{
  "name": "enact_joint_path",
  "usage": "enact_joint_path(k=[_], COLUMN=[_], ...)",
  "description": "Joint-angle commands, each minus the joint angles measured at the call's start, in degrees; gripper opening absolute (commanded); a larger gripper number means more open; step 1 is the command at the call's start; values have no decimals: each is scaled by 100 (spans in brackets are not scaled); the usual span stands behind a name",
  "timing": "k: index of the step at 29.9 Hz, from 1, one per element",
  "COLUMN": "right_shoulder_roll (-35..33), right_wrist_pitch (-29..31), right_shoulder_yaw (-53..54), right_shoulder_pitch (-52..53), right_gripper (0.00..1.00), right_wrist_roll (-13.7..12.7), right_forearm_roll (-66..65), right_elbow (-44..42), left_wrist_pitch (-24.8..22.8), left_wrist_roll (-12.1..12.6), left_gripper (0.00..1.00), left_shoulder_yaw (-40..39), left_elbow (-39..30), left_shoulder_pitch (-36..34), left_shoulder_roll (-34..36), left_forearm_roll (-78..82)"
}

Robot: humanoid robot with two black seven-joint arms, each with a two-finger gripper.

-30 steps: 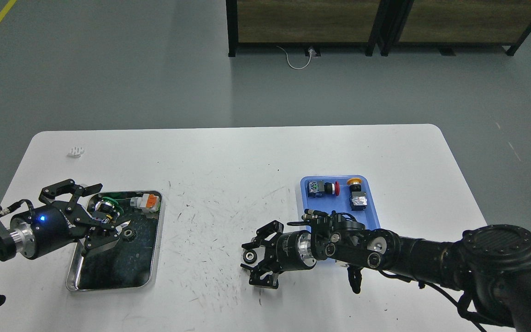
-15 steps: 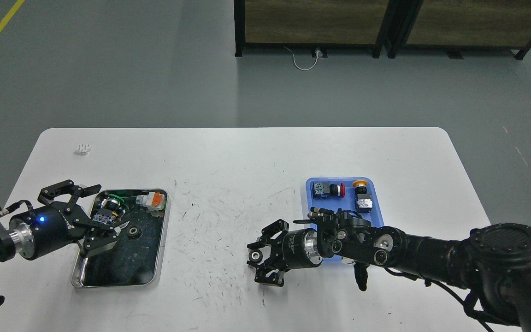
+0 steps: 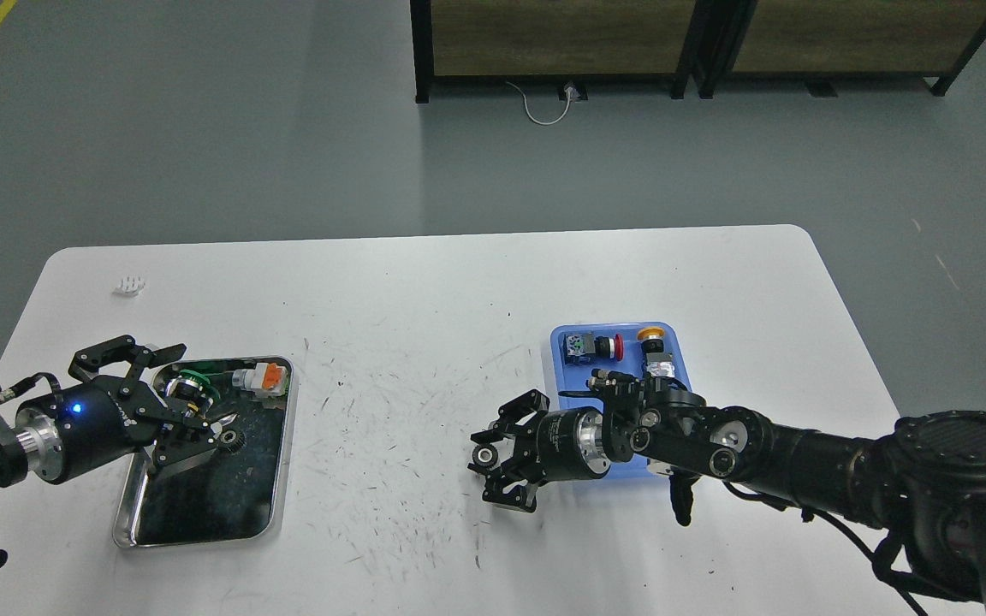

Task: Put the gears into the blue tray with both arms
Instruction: 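Grasp the black ring with the right gripper and lift it, then lower the black ring into the blue tray and open the right gripper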

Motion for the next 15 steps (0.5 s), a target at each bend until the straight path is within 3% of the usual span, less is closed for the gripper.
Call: enact_joint_path(k=[1, 15], right_shoulder_roll=[-41, -559], right_wrist_pitch=[3, 161], right_shoulder_yaw=[49, 567], right_shoulder_pitch=[17, 131], right_gripper=[30, 31], right_wrist_roll=[2, 19], right_forearm_roll=[1, 18], right_elbow=[13, 22], left_wrist_pitch=[1, 36], left_wrist_roll=[9, -9], left_gripper=[98, 98], left_shoulder_yaw=[0, -18], left_elbow=[16, 218], left_shoulder_pitch=[1, 1], left_shoulder_roll=[-8, -122], left_forearm_roll=[0, -35])
